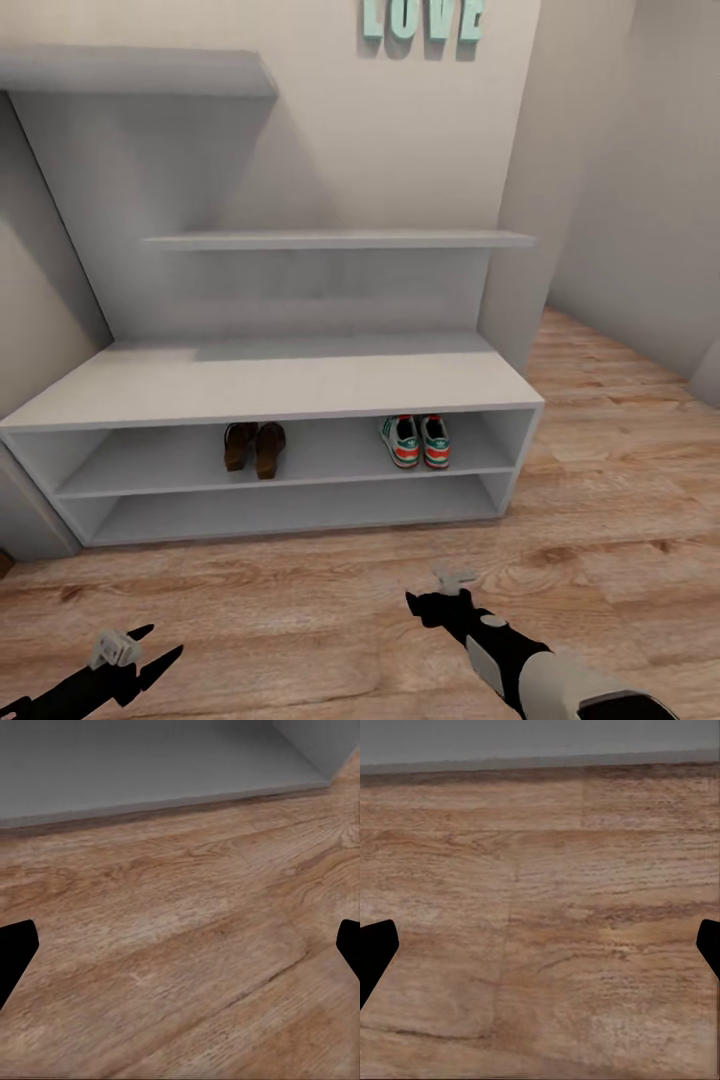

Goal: Pick up the two gym shoes and the two sandals from the corridor floor and place them onto the hallstand (shoe rack) in the corridor, making sure they are on the rack and not on the floor. Arrange them so the two gym shoes are next to each other and the two sandals are next to each other.

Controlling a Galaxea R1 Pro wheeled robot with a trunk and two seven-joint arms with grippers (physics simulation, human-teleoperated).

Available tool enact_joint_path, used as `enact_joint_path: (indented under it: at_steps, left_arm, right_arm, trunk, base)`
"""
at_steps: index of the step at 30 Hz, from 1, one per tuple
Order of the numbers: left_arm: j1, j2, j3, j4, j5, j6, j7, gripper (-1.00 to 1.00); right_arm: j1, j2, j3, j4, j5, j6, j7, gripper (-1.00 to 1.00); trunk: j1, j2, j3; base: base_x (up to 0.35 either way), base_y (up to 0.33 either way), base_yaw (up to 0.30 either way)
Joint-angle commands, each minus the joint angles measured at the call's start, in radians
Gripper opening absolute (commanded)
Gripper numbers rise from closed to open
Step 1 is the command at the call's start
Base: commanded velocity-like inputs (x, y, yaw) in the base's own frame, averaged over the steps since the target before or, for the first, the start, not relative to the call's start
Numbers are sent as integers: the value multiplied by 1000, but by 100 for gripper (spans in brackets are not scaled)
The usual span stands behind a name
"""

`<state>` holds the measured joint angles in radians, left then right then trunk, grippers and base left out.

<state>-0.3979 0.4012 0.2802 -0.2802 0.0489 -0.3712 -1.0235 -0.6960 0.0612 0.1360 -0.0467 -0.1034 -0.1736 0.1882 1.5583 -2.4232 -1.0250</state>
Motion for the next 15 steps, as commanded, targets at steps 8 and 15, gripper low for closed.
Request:
enact_joint_path:
  at_steps: [8, 15]
  left_arm:
    - [0, 0, -1, 57, 4, -14, 92, 100]
    - [12, 1, 1, 76, 6, -14, 157, 100]
  right_arm:
    - [49, -111, 8, 19, 16, -103, 290, 100]
    - [79, -172, 7, 20, 16, -119, 376, 100]
  trunk:
    - [-31, 56, 24]
    - [-58, 105, 46]
  base:
    - [0, 0, 0]
    - [0, 0, 0]
